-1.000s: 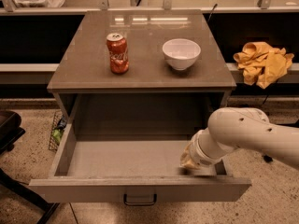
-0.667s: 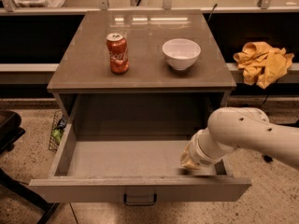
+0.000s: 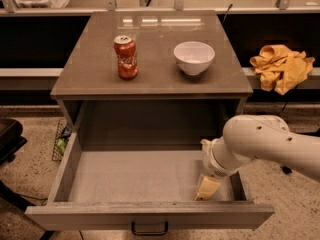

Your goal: Open top drawer

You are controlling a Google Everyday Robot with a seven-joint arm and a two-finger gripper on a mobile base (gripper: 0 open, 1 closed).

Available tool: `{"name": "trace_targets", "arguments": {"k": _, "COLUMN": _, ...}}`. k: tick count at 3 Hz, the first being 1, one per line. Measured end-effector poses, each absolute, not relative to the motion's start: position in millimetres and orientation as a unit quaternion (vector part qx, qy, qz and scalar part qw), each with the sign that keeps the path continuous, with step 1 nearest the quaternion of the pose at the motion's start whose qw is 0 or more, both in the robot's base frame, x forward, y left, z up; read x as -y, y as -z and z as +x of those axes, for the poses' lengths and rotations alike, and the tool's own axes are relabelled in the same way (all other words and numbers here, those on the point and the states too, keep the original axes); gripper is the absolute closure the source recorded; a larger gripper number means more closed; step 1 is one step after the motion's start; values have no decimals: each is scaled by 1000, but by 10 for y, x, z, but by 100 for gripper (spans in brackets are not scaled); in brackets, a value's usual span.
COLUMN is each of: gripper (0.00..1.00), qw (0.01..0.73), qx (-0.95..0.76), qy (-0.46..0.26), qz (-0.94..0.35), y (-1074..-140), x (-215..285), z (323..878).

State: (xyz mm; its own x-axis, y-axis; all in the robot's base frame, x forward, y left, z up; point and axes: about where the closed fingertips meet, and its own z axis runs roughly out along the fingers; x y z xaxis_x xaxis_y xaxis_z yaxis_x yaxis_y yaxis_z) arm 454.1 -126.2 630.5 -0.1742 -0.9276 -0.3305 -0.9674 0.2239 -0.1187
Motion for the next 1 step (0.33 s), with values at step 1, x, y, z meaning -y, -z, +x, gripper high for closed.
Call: {"name": "trace_targets", "arguments": {"k": 1, "gripper": 0, "qw": 168, "qx": -764, "qy": -59, "qz": -620, "y": -6306, "x": 1262, "z": 4541}}
